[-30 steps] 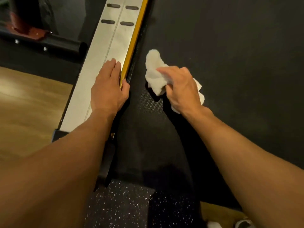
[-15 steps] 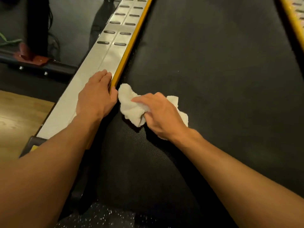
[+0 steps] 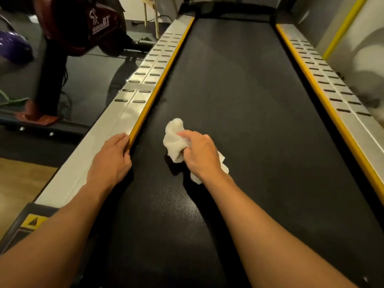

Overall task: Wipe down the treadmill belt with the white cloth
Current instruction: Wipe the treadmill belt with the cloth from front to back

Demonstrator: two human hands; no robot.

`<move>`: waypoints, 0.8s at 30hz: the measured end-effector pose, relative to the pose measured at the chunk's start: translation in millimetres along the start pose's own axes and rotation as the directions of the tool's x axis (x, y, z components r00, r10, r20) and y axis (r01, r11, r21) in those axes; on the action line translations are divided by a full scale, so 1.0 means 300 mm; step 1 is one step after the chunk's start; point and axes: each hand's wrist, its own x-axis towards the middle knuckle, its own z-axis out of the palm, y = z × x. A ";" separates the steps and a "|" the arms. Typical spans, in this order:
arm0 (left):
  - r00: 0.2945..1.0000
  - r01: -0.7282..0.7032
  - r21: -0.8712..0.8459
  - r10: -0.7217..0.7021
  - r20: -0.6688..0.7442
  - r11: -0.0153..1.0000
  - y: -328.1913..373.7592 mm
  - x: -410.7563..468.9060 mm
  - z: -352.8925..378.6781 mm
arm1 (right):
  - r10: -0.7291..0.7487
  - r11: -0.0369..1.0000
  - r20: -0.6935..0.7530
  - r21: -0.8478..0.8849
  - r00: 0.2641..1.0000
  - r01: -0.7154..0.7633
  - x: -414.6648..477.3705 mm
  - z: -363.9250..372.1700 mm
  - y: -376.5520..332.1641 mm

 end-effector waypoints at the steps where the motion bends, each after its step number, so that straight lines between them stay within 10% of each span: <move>1: 1.000 0.001 -0.010 -0.001 -0.006 1.000 0.000 -0.004 -0.001 | 0.003 0.999 -0.028 -0.052 1.000 -0.005 -0.005 -0.006 0.017; 7: 1.000 0.009 -0.004 -0.009 0.004 1.000 -0.001 -0.009 0.004 | -0.267 0.962 0.178 0.103 0.947 0.252 -0.253 0.009 0.004; 12: 1.000 -0.020 0.060 0.019 0.018 0.998 0.007 -0.012 0.008 | -0.037 0.999 -0.119 -0.001 0.992 0.038 -0.100 -0.071 0.116; 19: 0.999 -0.037 0.111 0.035 0.021 0.993 0.030 -0.029 0.000 | -0.251 0.968 0.049 -0.002 0.967 0.252 -0.239 -0.018 0.083; 24: 0.999 -0.043 0.100 0.042 0.011 0.994 0.030 -0.032 0.006 | -0.041 0.995 -0.111 -0.090 0.993 0.031 -0.084 -0.073 0.148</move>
